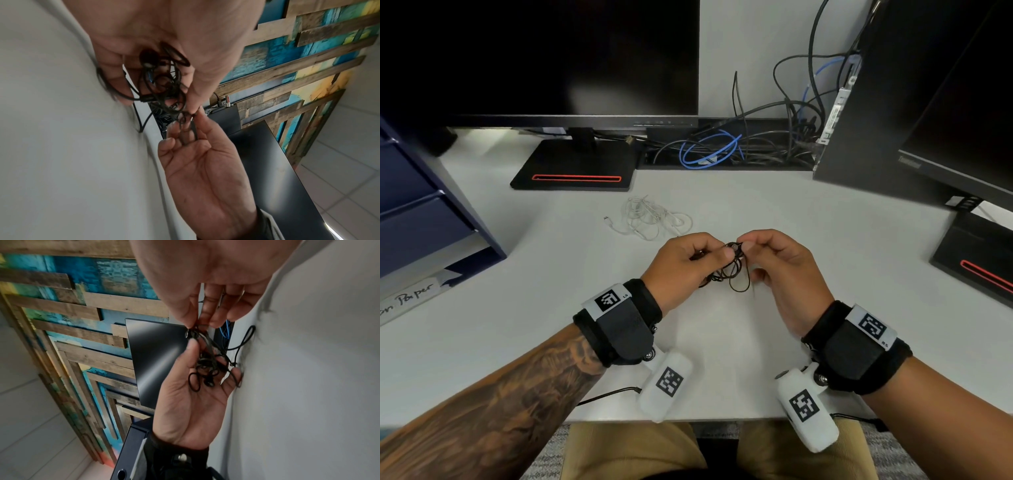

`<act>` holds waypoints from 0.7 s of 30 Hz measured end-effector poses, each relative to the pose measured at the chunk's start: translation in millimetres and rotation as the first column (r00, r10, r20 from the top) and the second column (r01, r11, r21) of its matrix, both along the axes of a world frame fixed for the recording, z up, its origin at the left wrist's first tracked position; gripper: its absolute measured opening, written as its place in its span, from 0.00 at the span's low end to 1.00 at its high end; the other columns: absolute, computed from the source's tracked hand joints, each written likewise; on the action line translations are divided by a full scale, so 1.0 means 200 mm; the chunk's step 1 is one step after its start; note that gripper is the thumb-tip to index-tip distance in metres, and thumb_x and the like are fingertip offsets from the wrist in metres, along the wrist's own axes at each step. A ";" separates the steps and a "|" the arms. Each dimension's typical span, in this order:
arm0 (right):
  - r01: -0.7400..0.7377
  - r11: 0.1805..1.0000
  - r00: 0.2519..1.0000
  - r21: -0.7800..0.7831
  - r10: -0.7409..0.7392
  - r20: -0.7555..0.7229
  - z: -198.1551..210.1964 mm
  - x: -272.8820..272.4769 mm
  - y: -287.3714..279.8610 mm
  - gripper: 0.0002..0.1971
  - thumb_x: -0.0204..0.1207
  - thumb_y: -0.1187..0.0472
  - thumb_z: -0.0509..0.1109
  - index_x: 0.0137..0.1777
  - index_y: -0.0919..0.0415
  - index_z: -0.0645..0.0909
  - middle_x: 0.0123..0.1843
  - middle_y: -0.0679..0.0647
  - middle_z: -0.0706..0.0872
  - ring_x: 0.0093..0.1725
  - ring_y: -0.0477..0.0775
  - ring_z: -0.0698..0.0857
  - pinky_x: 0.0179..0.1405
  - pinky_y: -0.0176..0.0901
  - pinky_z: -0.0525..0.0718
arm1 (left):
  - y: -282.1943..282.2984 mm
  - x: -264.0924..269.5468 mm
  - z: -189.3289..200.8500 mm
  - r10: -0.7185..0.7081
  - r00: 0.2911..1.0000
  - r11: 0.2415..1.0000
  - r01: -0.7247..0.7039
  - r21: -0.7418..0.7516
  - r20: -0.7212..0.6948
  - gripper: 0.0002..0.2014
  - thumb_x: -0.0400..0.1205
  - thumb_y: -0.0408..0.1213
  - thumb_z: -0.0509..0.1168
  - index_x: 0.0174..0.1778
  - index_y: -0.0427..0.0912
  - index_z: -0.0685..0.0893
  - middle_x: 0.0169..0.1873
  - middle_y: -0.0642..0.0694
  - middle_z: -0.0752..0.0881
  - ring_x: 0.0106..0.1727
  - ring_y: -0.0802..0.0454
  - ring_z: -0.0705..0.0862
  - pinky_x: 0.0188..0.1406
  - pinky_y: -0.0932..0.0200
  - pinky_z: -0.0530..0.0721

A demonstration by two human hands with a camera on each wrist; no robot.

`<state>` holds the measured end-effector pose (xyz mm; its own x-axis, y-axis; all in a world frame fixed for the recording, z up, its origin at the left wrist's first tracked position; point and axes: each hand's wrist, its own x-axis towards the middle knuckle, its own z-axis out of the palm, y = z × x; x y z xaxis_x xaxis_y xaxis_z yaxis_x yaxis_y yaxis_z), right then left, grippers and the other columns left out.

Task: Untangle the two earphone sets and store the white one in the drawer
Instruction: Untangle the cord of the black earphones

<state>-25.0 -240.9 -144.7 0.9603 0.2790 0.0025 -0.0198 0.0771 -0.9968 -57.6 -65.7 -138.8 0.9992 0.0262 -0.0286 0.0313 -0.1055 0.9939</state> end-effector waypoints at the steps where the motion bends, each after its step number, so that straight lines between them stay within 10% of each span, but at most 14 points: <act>1: 0.003 1.000 1.000 0.001 -0.003 0.005 0.00 0.00 0.00 0.06 0.83 0.65 0.71 0.50 0.57 0.89 0.42 0.53 0.88 0.38 0.47 0.80 0.44 0.47 0.78 | 0.00 0.00 0.00 -0.012 1.000 1.000 0.012 0.023 0.012 0.03 0.81 0.34 0.72 0.44 0.37 0.88 0.33 0.50 0.86 0.34 0.55 0.80 0.38 0.61 0.78; 5: -0.006 1.000 1.000 0.014 0.006 0.001 -0.01 -0.01 0.02 0.04 0.80 0.59 0.71 0.49 0.56 0.88 0.48 0.65 0.88 0.44 0.58 0.80 0.42 0.50 0.78 | 0.00 -0.01 0.00 -0.011 0.999 0.999 0.009 0.046 0.038 0.02 0.79 0.27 0.73 0.46 0.35 0.87 0.33 0.52 0.86 0.31 0.63 0.81 0.34 0.69 0.79; 10: -0.010 1.000 0.997 0.015 0.011 -0.072 -0.01 -0.01 0.03 0.09 0.88 0.61 0.65 0.47 0.56 0.84 0.42 0.56 0.84 0.40 0.50 0.79 0.39 0.45 0.77 | 0.00 0.00 0.01 0.064 0.998 0.998 -0.064 0.024 0.020 0.02 0.83 0.33 0.70 0.45 0.39 0.88 0.35 0.46 0.85 0.35 0.52 0.79 0.38 0.54 0.84; 21: 0.022 0.989 0.993 0.143 -0.005 -0.120 0.01 -0.02 0.03 0.14 0.88 0.60 0.63 0.41 0.53 0.84 0.45 0.54 0.84 0.45 0.52 0.80 0.38 0.44 0.76 | -0.01 0.00 0.01 0.134 0.991 0.991 -0.134 0.002 -0.007 0.06 0.85 0.34 0.66 0.47 0.36 0.87 0.40 0.45 0.85 0.38 0.57 0.82 0.33 0.59 0.87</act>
<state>-28.1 -234.7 -143.4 0.9599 0.2709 -0.0726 -0.1352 0.2204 -0.9660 -57.4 -68.2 -136.7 0.9866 0.1596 -0.0352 0.0519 -0.1016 0.9935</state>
